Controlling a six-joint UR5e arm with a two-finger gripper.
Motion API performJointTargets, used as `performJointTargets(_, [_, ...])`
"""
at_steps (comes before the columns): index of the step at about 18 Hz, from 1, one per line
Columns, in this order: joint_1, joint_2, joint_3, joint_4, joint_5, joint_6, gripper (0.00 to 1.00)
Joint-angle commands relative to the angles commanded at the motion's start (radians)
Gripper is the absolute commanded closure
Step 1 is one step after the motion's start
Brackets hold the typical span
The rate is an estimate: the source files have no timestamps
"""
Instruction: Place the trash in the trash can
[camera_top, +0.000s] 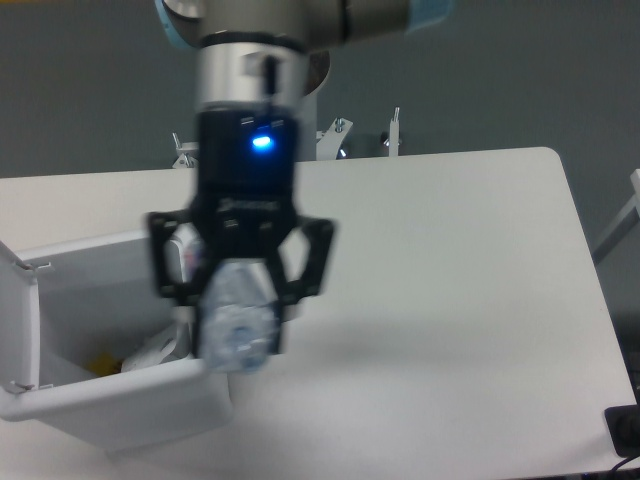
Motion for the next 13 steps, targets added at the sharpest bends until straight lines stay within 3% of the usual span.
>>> performJointTargets(5, [-0.046,-0.029,-0.018,0.002,0.0,0.012,0.36])
performJointTargets(6, [-0.046,-0.029,-0.026,0.002,0.0,0.014,0.31])
performJointTargets(7, [-0.046,-0.026,-0.026,0.002,0.0,0.015,0.19])
performJointTargets(8, [-0.046,-0.017,-0.022,0.002,0.002,0.015,0.0])
performJointTargets(13, [0.016,0.032,-0.035,-0.011,0.034,0.012,0.0])
